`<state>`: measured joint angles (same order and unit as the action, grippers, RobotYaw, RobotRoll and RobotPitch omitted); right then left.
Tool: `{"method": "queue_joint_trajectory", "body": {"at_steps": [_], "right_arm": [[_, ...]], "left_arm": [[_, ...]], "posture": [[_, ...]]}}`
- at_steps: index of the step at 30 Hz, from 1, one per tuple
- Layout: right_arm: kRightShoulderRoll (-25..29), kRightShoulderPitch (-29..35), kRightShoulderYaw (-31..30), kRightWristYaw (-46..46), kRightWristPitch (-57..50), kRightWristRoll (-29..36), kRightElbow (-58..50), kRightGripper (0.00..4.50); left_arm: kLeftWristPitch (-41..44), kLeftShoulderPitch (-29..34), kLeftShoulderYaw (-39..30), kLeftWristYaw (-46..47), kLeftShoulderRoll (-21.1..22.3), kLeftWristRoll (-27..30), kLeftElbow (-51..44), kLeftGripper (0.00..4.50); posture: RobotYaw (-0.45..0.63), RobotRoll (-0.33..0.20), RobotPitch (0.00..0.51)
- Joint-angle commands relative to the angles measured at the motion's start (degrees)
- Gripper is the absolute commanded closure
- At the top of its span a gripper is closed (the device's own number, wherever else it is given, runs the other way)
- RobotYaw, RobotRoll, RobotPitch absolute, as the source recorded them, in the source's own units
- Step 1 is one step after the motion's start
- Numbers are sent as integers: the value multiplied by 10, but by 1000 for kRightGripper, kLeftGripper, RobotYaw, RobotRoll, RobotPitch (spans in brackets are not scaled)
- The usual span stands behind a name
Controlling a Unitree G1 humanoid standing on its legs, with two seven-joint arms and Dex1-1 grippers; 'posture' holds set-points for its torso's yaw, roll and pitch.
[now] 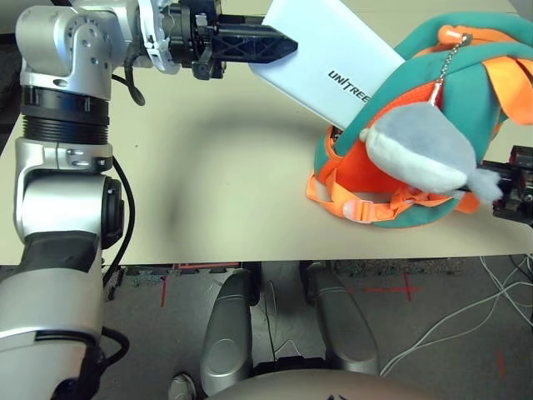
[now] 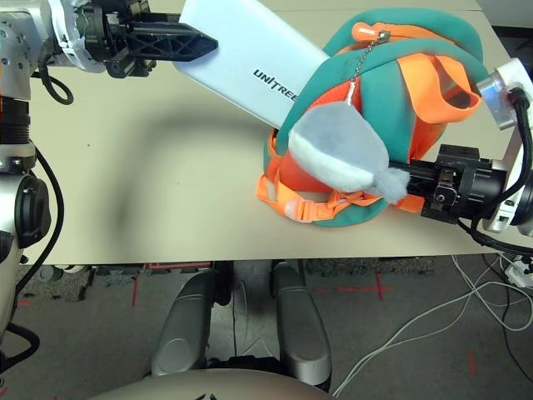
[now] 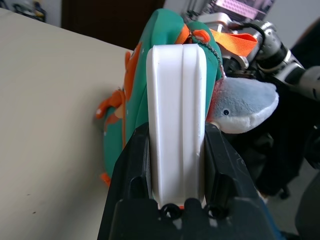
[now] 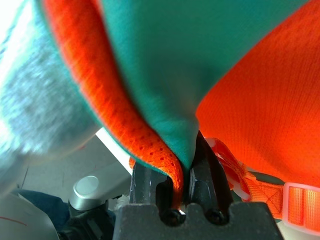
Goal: Put the pencil case into the backpack and zip it.
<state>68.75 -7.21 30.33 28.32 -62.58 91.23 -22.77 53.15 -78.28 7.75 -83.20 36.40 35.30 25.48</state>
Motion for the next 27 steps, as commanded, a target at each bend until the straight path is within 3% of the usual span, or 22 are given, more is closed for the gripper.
{"method": "queue_joint_trajectory", "body": {"at_steps": [1,12,18,27], "right_arm": [[-10,-9,-18,-7,0,-4,-6,4410],[-34,-42,-51,-25,3,-22,-9,4410],[-38,-42,-49,-27,0,-25,-10,4410],[-41,-47,-54,-19,1,-38,-2,4410]], "left_arm": [[-12,-14,19,-30,-21,-14,-3,3223],[-146,-39,58,13,-135,-128,56,3223],[-139,-33,64,-4,-133,-146,44,3223],[-89,-14,19,-18,-59,-117,-31,20]], "posture": [[-123,0,308],[-127,0,300],[-129,0,299],[-124,0,296]]}}
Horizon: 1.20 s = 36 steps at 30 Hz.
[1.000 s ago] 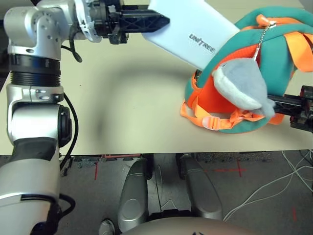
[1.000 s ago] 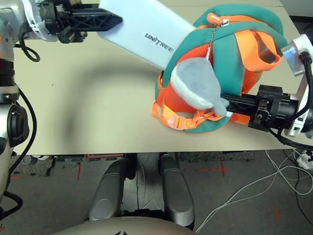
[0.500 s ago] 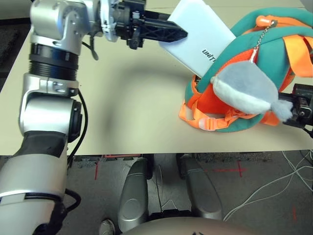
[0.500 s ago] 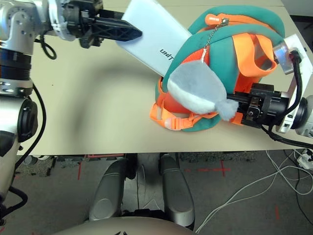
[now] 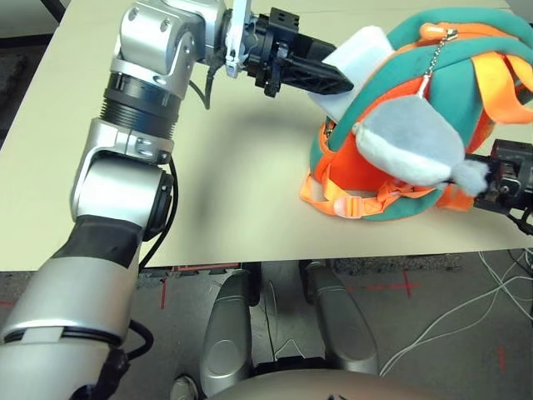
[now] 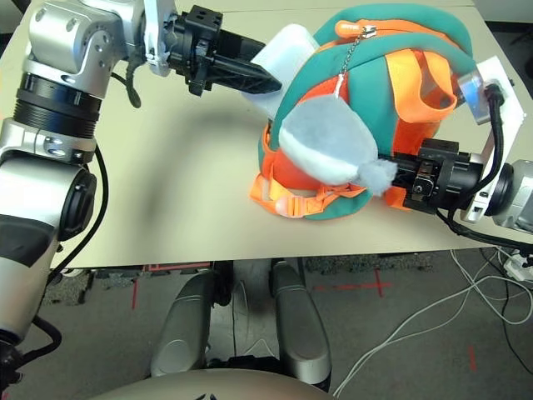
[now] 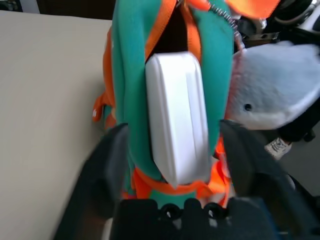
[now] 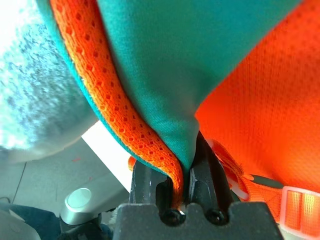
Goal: Put the pencil case into the backpack and zip it.
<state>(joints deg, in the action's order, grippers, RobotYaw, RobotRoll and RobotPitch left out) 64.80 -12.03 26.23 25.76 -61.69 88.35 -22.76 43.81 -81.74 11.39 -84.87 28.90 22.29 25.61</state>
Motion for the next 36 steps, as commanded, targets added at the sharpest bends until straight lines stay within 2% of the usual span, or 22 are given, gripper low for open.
{"method": "queue_joint_trajectory", "body": {"at_steps": [1,4,7,17,29,36], "right_arm": [[-2,-2,-16,8,-8,-11,-1,4410],[-4,-9,-24,13,-8,-18,2,4410],[-6,-17,-31,18,-9,-25,6,4410],[-9,-23,-36,24,-13,-35,8,4410],[-14,-12,-29,15,-12,-29,0,4410],[-16,-14,-31,14,-12,-30,2,4410]], "left_arm": [[3,27,-25,4,21,15,-37,0],[-6,42,-41,17,32,14,-47,0],[-2,46,-45,29,30,17,-56,683],[14,34,-30,25,10,22,-58,4479],[-3,-2,-12,-1,-10,5,26,4500],[28,-4,-7,7,-23,16,-2,4500]], "posture": [[-124,0,296],[-95,0,292],[-95,0,292],[-103,0,292],[-115,0,296],[-118,0,299]]}}
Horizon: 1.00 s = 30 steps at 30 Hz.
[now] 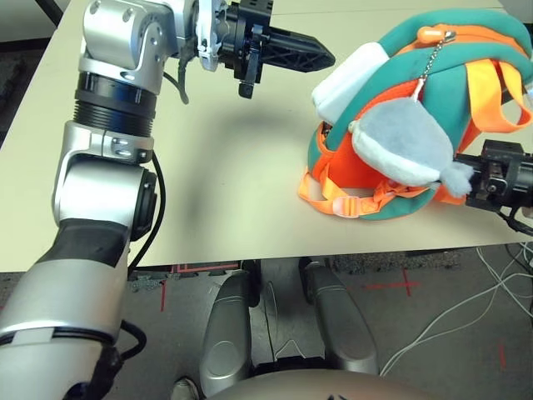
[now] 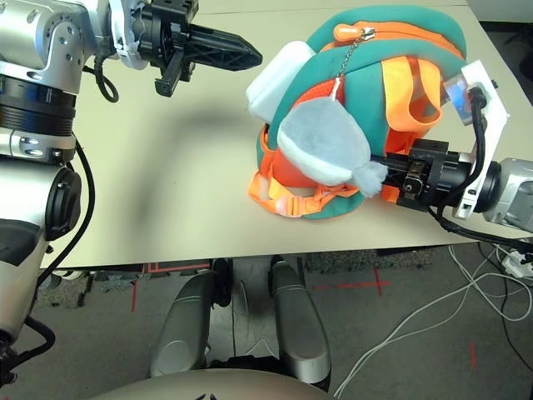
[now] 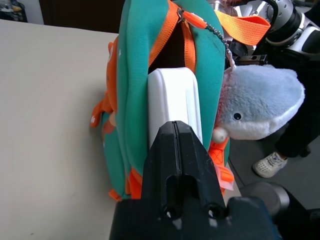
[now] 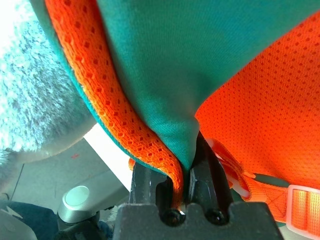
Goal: Put the pencil case into the backpack and zip it.
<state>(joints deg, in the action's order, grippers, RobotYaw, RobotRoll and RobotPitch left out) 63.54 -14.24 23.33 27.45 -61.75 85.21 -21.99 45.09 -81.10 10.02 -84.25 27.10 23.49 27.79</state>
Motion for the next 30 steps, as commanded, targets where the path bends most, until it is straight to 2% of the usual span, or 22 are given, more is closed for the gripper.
{"method": "queue_joint_trajectory", "body": {"at_steps": [1,9,18,30], "right_arm": [[-4,8,-3,-3,-11,0,-6,4410],[-5,4,-7,-2,-11,-4,-3,4410],[-7,-4,-13,-1,-10,-8,-3,4410],[-17,-17,-22,3,-13,-18,0,4410]], "left_arm": [[21,-9,6,3,-7,6,-32,4500],[41,-7,12,22,-13,2,-60,4500],[-23,11,19,18,-13,-22,-26,4500],[-57,27,30,69,-99,-36,-8,4500]], "posture": [[-118,0,299],[-115,0,300],[-113,0,300],[-107,0,301]]}}
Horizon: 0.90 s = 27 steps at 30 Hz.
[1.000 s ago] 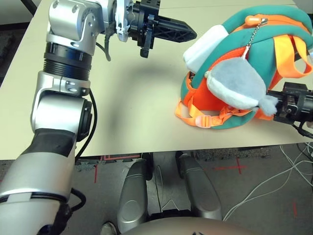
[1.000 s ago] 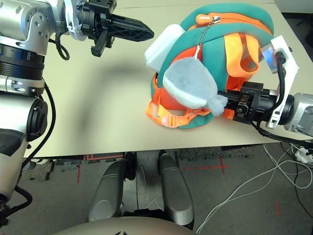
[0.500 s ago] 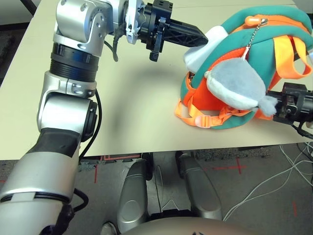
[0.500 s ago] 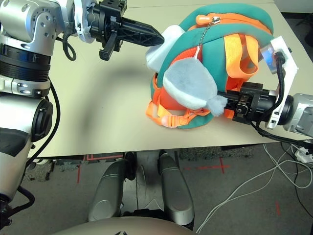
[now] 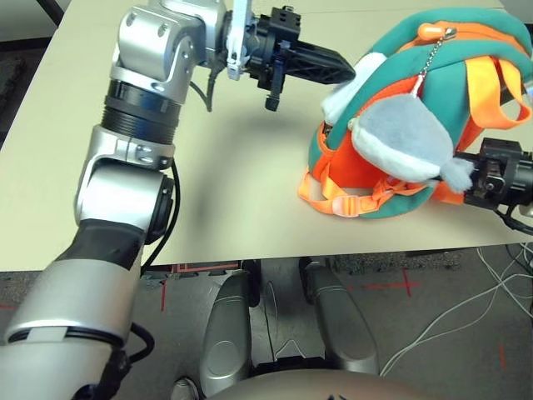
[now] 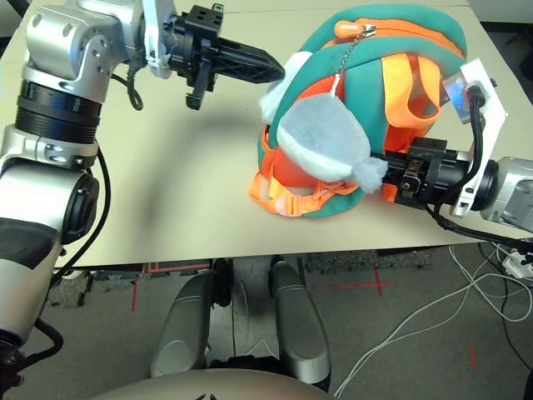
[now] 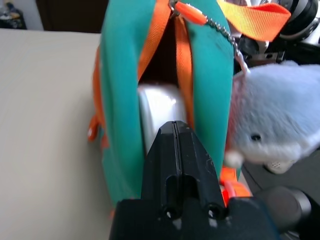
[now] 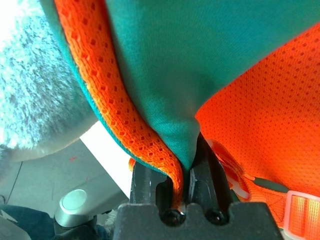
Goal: Put the pencil case into the backpack and zip it.
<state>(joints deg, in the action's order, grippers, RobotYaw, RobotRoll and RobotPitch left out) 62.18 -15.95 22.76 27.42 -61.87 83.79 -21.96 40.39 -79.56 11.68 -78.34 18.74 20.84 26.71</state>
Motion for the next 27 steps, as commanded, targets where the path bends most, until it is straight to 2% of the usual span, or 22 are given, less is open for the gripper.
{"method": "queue_joint_trajectory", "body": {"at_steps": [1,6,8,13,16,19,25,26,27], "right_arm": [[-5,-1,-17,3,-12,-5,0,4410],[-10,-7,-21,4,-15,-11,1,4410],[-10,-8,-22,4,-16,-13,2,4410],[-11,-12,-24,7,-17,-18,5,4410],[-11,-17,-28,13,-17,-26,11,4410],[-12,-26,-37,25,-17,-39,21,4410],[-23,-52,-55,43,-22,-64,36,4410],[-24,-55,-57,45,-23,-67,38,4410],[-25,-58,-58,48,-24,-70,40,4410]], "left_arm": [[-15,15,16,14,-23,-13,4,4500],[-38,29,23,21,-35,-28,9,4500],[-50,32,23,20,-21,-37,4,4500],[-50,33,16,-2,48,-43,-61,4500],[-53,42,10,-17,96,-37,-124,3865],[-81,58,9,-22,122,-39,-176,2827],[-137,102,12,-11,114,-33,-264,429],[-148,108,16,-10,113,-39,-274,79],[-157,114,19,-7,110,-41,-284,0]], "posture": [[-107,0,301],[-109,0,299],[-108,0,298],[-96,0,296],[-73,0,294],[-56,0,293],[-44,0,292],[-41,0,292],[-41,0,292]]}}
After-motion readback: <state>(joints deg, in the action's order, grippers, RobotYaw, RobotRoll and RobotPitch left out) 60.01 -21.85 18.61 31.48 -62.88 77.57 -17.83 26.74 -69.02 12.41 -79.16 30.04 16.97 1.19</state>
